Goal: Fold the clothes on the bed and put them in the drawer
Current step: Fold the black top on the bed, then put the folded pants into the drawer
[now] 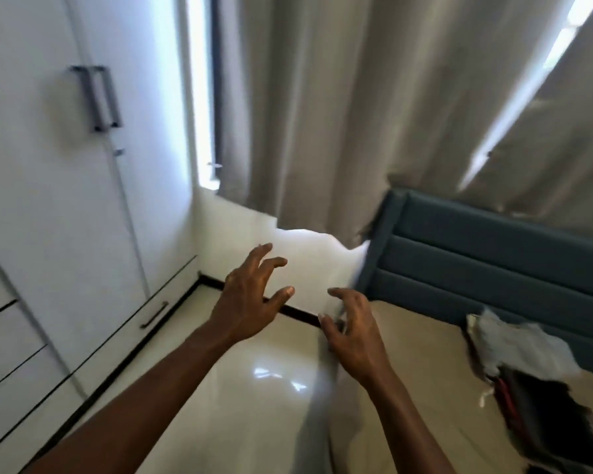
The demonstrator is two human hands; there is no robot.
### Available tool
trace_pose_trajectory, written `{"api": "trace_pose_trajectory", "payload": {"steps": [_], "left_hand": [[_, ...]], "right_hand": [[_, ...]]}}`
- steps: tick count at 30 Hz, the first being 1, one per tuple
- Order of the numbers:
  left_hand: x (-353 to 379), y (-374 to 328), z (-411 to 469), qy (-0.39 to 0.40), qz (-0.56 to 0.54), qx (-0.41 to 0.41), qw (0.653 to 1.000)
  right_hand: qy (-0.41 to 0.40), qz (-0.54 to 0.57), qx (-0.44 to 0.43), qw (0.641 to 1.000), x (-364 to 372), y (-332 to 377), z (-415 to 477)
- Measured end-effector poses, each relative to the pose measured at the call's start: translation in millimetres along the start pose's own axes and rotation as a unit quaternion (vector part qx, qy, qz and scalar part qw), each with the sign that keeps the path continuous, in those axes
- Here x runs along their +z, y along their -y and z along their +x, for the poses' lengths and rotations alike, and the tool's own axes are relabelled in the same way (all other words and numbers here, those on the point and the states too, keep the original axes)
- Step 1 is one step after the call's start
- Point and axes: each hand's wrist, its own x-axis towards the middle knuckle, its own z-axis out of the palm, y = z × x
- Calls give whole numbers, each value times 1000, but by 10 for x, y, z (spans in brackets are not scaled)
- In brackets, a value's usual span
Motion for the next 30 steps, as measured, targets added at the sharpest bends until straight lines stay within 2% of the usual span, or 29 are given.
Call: {"api": "trace_pose_trajectory", "payload": {"steps": [4, 9, 15, 19, 22, 25, 28, 30], "left_hand": [[-585, 841, -1007, -16, 10, -117, 993], [-1316, 1767, -2476, -38, 26, -304, 951], [-2100, 2473, -3722, -81, 58, -473, 875], [-2441, 3025, -4079, -81, 92, -533, 837], [-2576, 3637, -4290, -65, 150, -556, 815], [-2638, 4212, -4422, -32, 191, -593, 782], [-2685, 4609, -4503, -18, 184, -627, 756], [-2659, 4892, -4612, 21, 190, -644, 741]], "right_hand": [[97, 46, -43, 993, 1117, 552, -98], [259, 64, -95, 959, 2563, 1393, -483], [429, 31, -185, 884, 4020, 2293, -940], [502, -29, -270, 821, 4855, 2773, -1053], [497, -75, -366, 783, 5619, 3108, -1102], [402, -102, -467, 781, 6321, 3392, -1008], [330, -141, -508, 783, 6760, 3683, -801], [308, -163, -536, 769, 7046, 3774, -669]]}}
